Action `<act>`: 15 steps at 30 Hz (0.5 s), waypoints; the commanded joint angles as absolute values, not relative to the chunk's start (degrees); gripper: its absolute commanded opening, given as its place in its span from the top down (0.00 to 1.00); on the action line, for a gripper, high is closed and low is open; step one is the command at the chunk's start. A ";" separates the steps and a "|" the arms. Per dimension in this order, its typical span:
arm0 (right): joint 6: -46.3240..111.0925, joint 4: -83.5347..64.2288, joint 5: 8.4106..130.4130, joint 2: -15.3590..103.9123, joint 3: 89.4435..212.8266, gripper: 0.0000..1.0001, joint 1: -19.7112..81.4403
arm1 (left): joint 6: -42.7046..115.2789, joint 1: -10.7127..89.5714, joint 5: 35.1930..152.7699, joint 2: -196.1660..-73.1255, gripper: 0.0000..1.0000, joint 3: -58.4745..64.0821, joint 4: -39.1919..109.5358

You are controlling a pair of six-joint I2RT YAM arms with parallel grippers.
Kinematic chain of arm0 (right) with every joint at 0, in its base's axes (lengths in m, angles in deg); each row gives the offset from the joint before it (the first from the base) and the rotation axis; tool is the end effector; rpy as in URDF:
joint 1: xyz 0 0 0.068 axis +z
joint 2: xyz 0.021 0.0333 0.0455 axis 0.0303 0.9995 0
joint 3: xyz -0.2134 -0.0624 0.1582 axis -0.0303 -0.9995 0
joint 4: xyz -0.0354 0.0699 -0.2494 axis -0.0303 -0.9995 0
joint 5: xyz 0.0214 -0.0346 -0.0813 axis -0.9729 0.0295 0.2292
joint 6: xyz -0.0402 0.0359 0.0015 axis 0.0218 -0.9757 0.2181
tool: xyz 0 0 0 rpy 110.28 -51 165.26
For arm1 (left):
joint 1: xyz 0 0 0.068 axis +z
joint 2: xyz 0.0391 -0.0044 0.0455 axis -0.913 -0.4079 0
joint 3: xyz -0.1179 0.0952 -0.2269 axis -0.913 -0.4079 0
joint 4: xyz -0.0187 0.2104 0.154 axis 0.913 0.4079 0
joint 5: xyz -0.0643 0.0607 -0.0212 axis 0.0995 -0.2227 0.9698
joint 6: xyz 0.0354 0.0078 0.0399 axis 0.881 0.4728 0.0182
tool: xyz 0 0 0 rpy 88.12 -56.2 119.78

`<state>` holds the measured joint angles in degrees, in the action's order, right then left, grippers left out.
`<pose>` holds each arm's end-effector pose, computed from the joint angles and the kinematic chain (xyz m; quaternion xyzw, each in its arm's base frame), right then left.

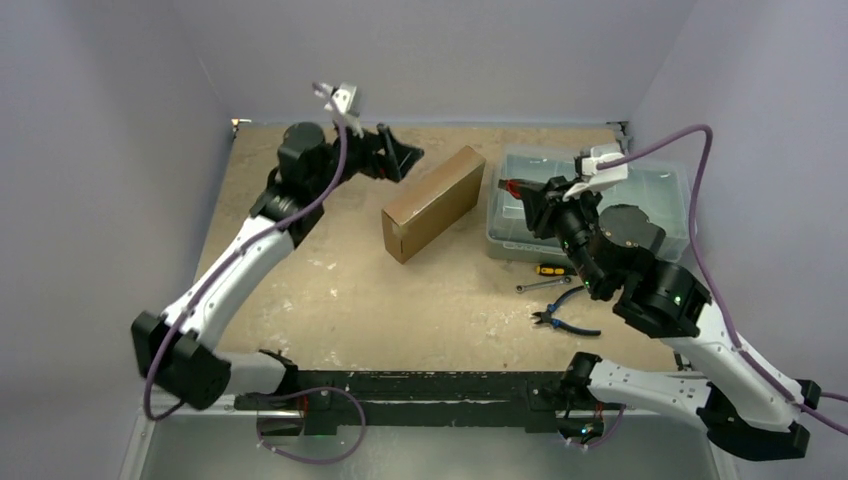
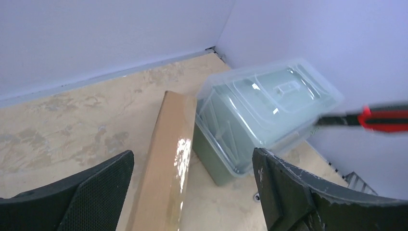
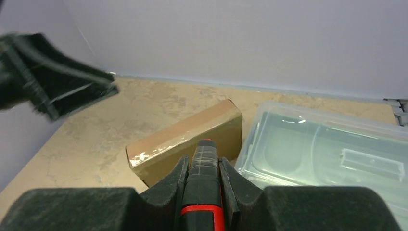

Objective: Unpack the express box

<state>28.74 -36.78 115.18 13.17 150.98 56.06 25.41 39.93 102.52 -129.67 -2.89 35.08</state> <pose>0.1038 0.1068 0.4713 -0.0444 0.7164 0.1522 0.6794 0.2544 -0.1356 0.4019 0.1235 0.7067 -0.3782 0.5850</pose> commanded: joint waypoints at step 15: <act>22.20 -51.58 123.00 3.61 154.65 1.00 56.19 | 24.78 36.31 97.88 -159.48 0.01 13.11 24.72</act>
